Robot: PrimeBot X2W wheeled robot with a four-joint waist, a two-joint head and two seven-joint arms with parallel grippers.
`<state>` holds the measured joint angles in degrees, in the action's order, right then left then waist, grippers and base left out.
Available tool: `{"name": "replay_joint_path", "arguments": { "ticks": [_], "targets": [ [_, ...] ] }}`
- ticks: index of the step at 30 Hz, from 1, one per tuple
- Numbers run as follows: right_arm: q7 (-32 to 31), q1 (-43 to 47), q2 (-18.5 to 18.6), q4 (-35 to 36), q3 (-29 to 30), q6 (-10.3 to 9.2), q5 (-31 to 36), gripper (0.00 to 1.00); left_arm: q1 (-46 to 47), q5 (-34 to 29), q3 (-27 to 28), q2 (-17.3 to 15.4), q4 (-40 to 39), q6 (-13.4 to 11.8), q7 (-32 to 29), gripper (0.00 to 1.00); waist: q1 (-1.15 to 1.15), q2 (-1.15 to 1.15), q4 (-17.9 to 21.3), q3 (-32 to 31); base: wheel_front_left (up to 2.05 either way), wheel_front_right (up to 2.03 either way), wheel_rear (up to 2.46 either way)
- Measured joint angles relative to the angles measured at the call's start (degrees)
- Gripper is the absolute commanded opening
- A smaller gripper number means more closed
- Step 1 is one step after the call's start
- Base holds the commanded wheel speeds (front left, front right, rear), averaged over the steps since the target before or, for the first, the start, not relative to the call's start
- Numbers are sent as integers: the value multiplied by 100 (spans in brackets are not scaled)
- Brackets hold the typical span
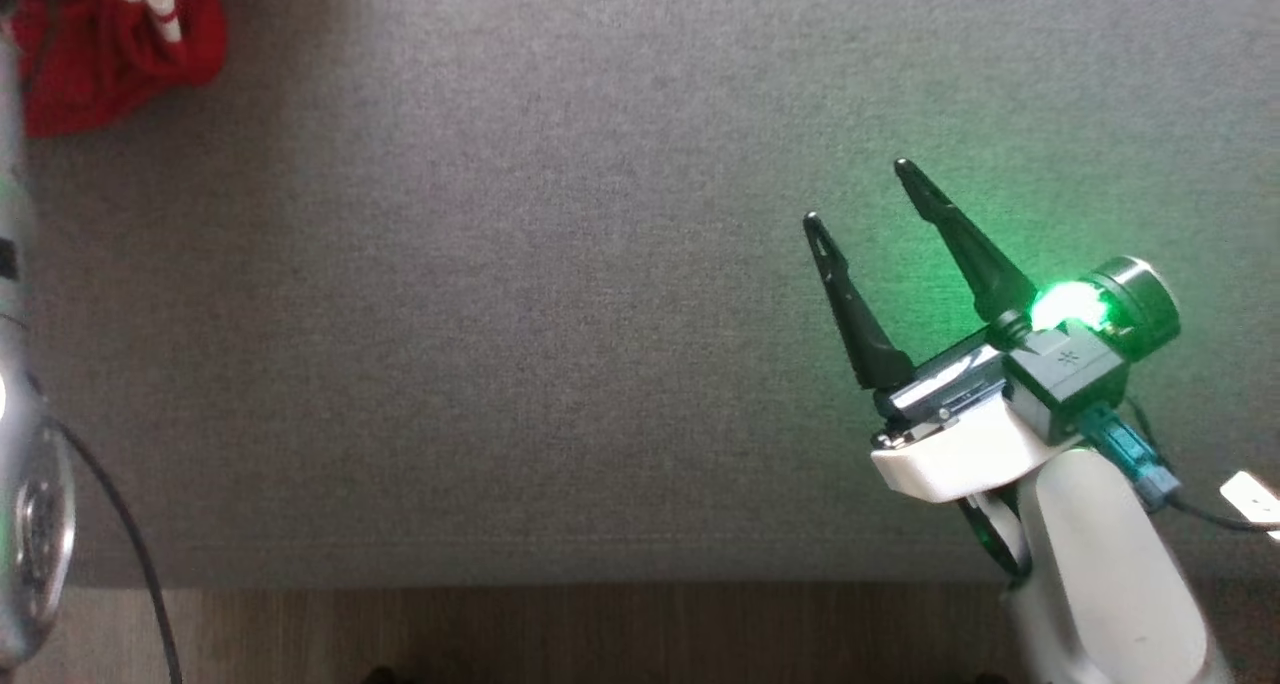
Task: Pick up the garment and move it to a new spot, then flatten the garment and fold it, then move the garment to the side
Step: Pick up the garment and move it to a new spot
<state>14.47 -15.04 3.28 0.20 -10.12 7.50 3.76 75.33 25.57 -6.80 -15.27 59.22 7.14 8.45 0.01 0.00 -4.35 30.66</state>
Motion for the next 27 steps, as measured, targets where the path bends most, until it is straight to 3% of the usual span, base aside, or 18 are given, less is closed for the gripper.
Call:
{"name": "replay_joint_path", "arguments": {
  "ticks": [12,22,27],
  "targets": [
    [0,41,0,-41,-141,0,-394,100,10,708,-954,-260,-1117,0,-2,0,0,0,287,-751,0,0,0],
    [0,98,1,-5,-189,0,-794,100,12,1291,-1526,-197,-2625,-1,-444,0,0,0,853,-1193,0,0,0],
    [0,205,0,171,-201,0,-957,100,10,1612,-1660,11,-3198,-8,-914,0,0,0,1195,-1408,0,0,0]
  ]
}}
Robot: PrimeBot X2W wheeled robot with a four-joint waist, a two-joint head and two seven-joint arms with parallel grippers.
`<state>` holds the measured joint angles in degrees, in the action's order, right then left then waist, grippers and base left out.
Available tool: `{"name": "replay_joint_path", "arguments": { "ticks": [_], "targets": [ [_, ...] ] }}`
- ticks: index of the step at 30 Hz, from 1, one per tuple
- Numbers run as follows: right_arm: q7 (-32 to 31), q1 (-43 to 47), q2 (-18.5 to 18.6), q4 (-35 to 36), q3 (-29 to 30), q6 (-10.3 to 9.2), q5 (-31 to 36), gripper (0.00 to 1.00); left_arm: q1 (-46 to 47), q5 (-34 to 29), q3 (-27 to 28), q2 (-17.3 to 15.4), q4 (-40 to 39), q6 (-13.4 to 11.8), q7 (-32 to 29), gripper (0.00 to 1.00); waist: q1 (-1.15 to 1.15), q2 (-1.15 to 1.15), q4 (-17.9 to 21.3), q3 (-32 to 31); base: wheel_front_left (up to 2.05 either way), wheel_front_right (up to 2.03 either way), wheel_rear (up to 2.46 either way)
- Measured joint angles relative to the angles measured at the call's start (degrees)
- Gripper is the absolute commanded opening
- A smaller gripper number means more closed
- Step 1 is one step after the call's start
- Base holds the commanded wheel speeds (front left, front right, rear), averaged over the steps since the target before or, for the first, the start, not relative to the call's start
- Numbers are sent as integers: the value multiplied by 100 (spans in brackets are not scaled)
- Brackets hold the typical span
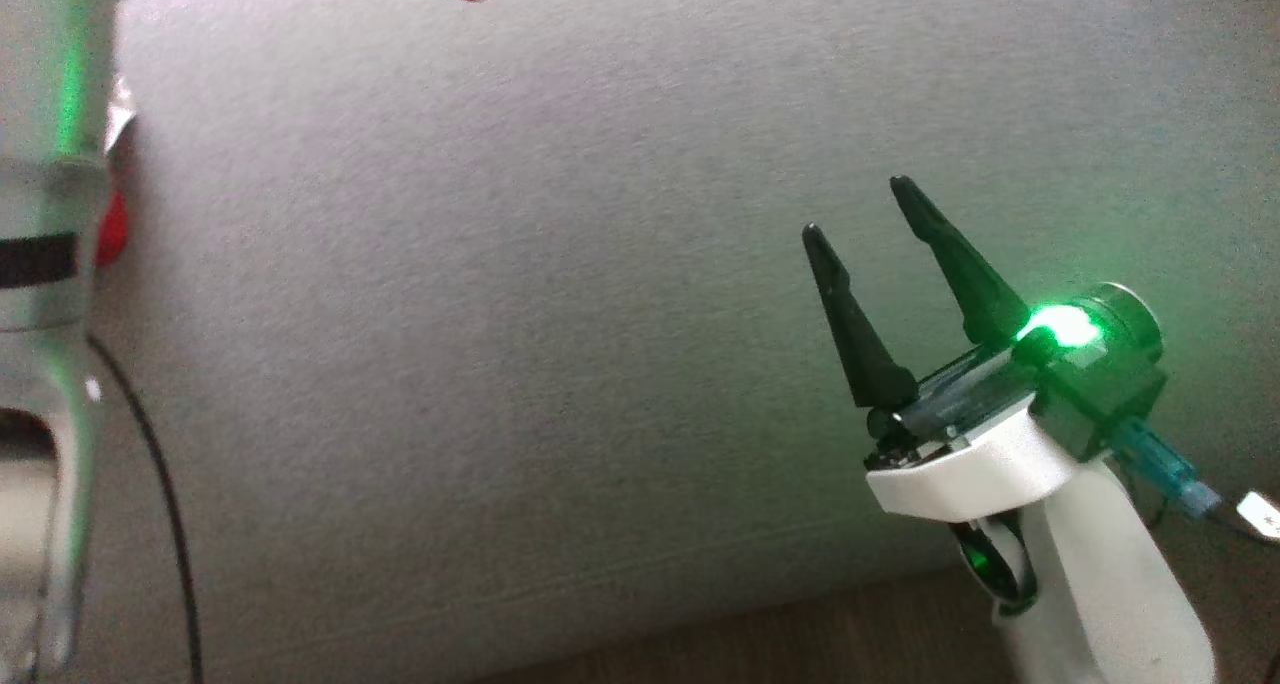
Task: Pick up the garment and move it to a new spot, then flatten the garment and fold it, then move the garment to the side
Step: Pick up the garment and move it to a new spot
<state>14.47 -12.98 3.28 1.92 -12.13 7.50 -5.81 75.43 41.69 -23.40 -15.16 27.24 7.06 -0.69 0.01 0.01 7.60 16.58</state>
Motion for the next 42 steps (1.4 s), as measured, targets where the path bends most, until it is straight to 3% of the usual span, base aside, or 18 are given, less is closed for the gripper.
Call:
{"name": "replay_joint_path", "arguments": {
  "ticks": [6,12,17,22,23,24,28,32,36,39,42],
  "targets": [
    [1,10,0,185,35,0,-81,100,-35,465,-2,303,-452,-107,-499,0,0,0,346,-121,0,0,0],
    [15,17,-1,338,75,0,-147,100,-894,728,-287,515,-477,-383,-1018,0,0,0,676,-1,0,0,0],
    [15,-41,-1,478,64,0,-244,100,-2037,793,-452,421,30,-560,-1106,0,-1,0,853,207,0,0,0],
    [15,-70,-2,560,116,0,-234,100,-2688,469,-610,124,436,-486,-456,0,-2,0,908,380,0,0,0],
    [15,-68,-2,586,146,0,-232,100,-2769,443,-603,116,469,-446,-289,25,-2,0,886,383,0,0,0],
    [15,-71,-3,606,168,0,-225,100,-2850,464,-560,136,475,-446,-116,96,-2,0,853,372,0,0,0],
    [16,-59,-5,669,231,0,-224,100,-3128,131,-603,111,436,-487,687,100,-1,0,687,245,0,0,0],
    [16,-41,-4,573,219,0,-138,100,-3573,-289,-706,129,221,-851,1352,100,-1,0,402,53,0,0,0],
    [16,92,-3,371,311,0,-14,100,-4275,-639,-564,189,-180,-1243,1499,100,0,0,58,-173,0,0,0],
    [15,269,-8,163,392,0,94,100,-4921,-1025,-145,285,-866,-1516,1499,100,0,0,-217,-333,0,0,0],
    [15,369,-7,-15,587,0,176,100,-5588,-1454,293,414,-1586,-1615,1518,100,0,0,-488,-472,0,0,0]
  ]
}}
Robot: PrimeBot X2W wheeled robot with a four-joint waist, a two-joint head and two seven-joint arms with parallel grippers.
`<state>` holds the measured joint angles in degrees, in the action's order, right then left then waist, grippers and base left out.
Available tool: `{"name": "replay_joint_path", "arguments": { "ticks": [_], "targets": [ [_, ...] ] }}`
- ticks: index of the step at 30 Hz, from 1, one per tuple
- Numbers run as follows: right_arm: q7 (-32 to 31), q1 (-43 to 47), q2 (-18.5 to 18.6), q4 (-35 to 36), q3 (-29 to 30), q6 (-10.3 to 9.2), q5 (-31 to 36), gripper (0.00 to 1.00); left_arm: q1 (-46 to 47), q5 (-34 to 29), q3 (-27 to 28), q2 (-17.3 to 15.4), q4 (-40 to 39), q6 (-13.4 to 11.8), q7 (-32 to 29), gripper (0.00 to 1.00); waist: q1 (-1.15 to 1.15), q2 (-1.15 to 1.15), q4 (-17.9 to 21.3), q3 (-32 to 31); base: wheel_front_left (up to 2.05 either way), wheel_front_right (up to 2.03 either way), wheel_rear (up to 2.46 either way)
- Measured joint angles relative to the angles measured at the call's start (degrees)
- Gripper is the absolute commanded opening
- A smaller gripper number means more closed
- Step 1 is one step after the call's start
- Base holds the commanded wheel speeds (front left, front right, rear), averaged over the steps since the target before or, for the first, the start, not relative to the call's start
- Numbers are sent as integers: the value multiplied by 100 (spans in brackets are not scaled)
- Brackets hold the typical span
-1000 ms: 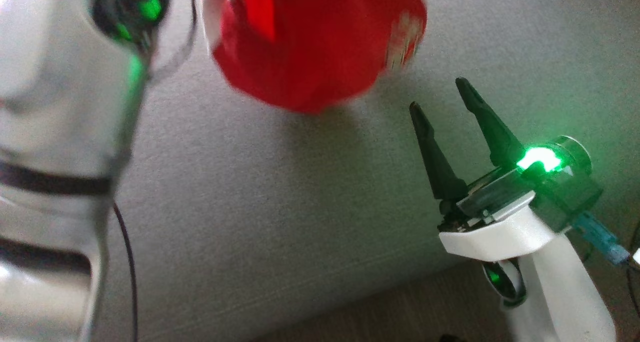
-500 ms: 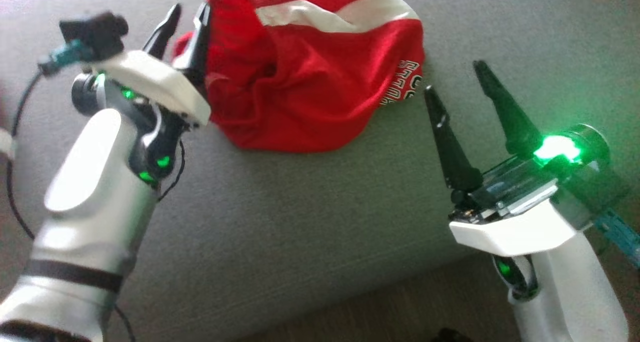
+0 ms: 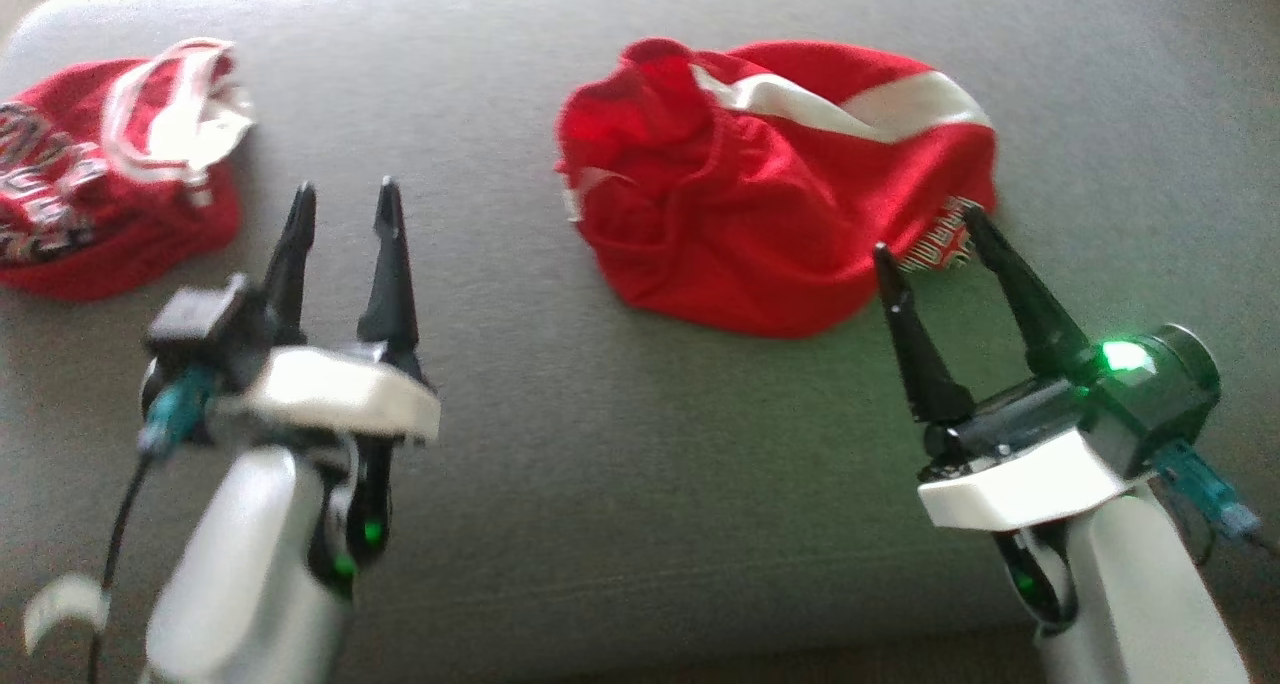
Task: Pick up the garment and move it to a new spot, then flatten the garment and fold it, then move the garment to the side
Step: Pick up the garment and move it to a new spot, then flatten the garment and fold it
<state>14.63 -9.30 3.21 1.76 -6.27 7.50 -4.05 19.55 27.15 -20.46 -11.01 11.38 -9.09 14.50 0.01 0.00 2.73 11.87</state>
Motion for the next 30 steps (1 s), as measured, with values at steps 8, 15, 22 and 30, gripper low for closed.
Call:
{"name": "replay_joint_path", "arguments": {
  "ticks": [8,15,22,30],
  "targets": [
    [0,65,-3,-283,315,0,52,100,-1465,-972,996,554,-1110,493,21,100,0,0,-580,-162,0,0,0],
    [0,349,-10,-452,454,0,42,100,-1968,-1428,1427,776,-1413,804,21,100,0,0,-737,-330,0,0,0],
    [0,537,-15,-559,467,0,-4,100,-2279,-1462,1416,801,-1461,717,21,100,0,0,-682,-472,0,0,0],
    [0,576,-19,-580,481,0,-5,100,-2285,-1454,1406,802,-1522,595,21,100,0,0,-618,-585,0,0,0]
  ]
}}
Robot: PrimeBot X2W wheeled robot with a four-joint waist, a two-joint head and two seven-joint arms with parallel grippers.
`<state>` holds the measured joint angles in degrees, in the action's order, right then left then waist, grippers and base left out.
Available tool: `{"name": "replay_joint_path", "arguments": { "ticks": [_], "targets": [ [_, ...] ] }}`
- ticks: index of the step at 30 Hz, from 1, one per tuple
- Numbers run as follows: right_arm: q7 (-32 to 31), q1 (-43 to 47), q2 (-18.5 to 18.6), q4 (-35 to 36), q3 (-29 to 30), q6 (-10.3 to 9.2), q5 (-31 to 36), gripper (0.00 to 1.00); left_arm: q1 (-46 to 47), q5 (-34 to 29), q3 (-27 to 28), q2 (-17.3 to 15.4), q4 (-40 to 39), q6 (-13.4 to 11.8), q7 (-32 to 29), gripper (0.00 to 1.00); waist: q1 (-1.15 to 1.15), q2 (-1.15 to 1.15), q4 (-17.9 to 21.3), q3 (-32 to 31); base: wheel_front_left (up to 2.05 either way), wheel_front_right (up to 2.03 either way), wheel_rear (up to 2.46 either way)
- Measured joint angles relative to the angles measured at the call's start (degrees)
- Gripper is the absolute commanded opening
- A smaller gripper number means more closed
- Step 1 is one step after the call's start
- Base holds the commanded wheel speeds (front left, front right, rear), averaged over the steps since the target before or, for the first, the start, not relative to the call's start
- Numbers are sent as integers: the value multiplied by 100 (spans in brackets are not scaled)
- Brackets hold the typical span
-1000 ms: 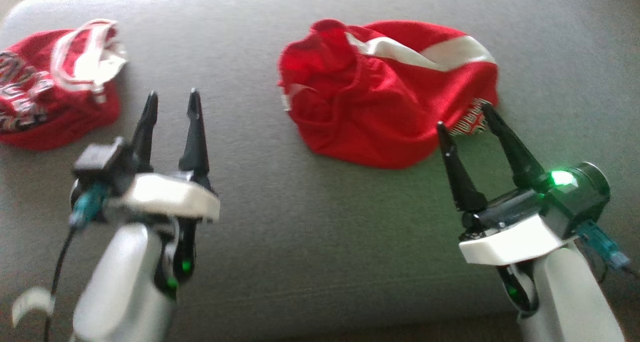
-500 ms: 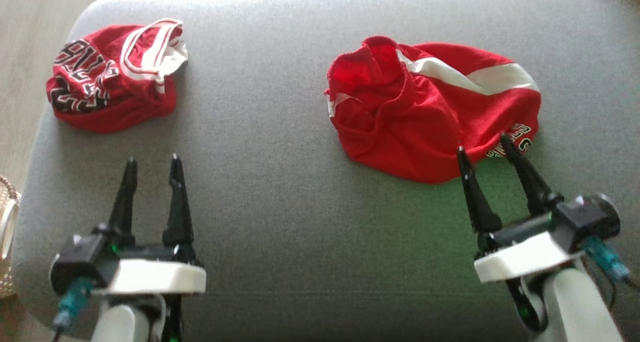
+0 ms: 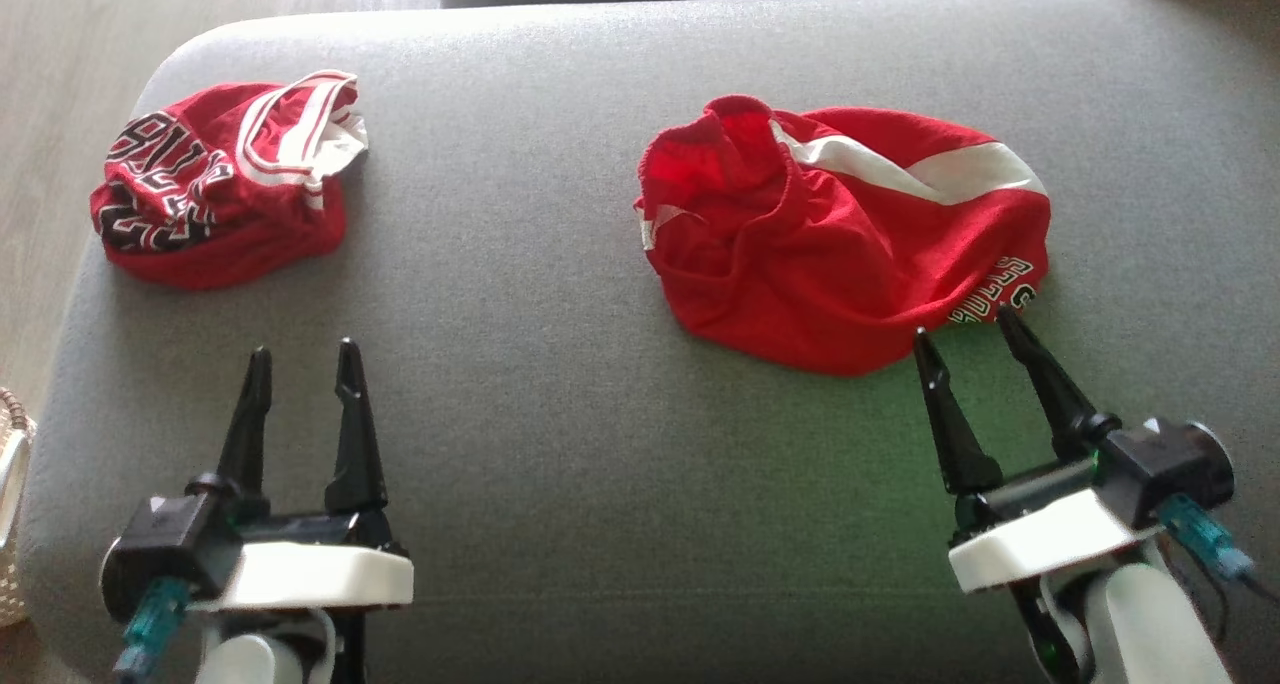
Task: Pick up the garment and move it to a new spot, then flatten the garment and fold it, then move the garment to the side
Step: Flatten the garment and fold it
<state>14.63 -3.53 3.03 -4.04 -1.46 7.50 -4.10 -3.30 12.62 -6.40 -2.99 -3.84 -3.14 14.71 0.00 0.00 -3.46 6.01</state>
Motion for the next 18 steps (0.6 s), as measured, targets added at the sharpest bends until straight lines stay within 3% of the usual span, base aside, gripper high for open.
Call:
{"name": "replay_joint_path", "arguments": {
  "ticks": [18],
  "targets": [
    [0,172,-4,-2,24,0,3,100,-25,-547,-203,1,137,-125,0,100,0,0,71,-28,0,0,0]
  ]
}}
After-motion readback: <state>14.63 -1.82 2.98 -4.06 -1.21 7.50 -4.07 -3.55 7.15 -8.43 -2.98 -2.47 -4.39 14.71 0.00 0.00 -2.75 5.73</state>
